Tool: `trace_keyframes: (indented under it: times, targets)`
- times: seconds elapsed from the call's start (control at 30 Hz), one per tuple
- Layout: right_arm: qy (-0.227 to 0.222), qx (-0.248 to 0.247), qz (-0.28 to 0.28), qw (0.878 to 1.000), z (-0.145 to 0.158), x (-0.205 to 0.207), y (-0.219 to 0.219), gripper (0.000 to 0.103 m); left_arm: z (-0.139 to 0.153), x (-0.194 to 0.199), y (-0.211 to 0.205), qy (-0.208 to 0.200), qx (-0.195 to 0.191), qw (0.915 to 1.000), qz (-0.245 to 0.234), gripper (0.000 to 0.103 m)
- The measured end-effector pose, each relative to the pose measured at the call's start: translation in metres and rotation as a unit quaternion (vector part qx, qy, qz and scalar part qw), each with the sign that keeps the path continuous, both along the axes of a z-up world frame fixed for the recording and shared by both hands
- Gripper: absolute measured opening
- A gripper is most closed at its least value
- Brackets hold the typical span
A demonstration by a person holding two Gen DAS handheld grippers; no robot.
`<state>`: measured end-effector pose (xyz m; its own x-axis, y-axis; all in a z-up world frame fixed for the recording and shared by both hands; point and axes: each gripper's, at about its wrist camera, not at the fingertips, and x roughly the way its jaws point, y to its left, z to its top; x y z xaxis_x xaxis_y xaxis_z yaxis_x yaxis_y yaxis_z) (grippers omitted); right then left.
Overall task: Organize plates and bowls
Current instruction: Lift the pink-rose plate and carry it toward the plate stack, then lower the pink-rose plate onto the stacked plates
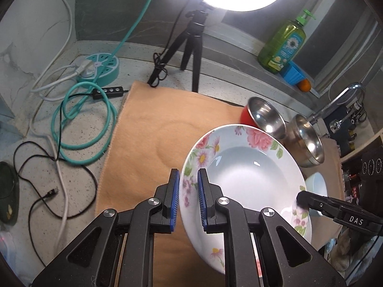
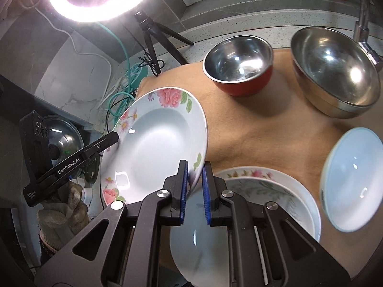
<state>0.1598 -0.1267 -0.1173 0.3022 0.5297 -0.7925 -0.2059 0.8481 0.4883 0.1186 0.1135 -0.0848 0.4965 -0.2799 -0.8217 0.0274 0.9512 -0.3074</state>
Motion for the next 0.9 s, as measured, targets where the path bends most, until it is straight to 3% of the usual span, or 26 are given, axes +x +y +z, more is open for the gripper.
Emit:
trace_keyframes:
  times: [0.9]
  targets:
    - [0.016, -0.029, -0.035, 0.999, -0.012, -0.070, -0.099, 0.012, -0.015, -0.068, -0.091, 0.023, -0.003, 0.9980, -0.059, 0.013]
